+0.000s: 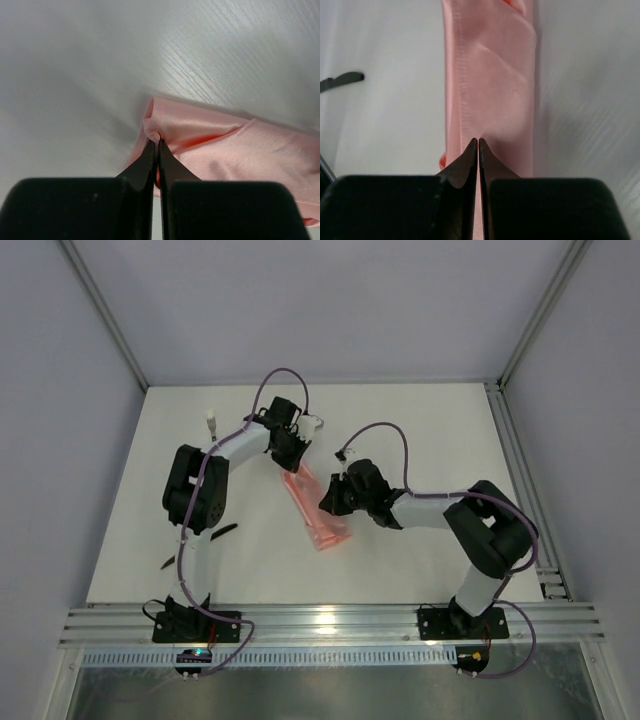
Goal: Fold the napkin into a case and place the utensils inside
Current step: Smooth out the smaller rectangle-folded napkin at the center of the board.
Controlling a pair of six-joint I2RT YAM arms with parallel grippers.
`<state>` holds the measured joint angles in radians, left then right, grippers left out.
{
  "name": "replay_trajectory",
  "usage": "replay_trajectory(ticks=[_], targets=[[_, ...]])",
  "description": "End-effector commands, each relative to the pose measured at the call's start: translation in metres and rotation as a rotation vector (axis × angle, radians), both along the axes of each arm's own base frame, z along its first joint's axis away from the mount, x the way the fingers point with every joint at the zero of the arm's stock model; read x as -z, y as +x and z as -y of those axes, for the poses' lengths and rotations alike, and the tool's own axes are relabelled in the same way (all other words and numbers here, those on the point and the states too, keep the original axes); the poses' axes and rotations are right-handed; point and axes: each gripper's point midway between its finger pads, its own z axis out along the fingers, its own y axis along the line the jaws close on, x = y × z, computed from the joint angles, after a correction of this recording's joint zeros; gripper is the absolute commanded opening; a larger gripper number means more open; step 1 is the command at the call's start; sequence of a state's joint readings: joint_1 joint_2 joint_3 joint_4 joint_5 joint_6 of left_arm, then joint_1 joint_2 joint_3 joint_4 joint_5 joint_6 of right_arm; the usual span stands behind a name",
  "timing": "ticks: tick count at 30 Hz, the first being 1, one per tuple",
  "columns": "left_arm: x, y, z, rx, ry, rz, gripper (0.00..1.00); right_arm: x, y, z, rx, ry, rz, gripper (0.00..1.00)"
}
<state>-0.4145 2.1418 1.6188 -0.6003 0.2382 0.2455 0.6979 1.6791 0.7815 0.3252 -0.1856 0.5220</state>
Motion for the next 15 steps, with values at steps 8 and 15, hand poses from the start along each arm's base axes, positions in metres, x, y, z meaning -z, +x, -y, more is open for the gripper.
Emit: replay_trajectory(ticks=[8,15], targets=[[0.023,-0.010,-0.029,-0.015,0.115,-0.032,0.00,0.041,-0.048,0.006,-0.031,-0.068,-0.059,0.04],[0.019,-0.009,-0.027,-0.010,0.108,-0.021,0.00,0.041,-0.093,0.032,-0.044,-0.182,-0.071,0.04]])
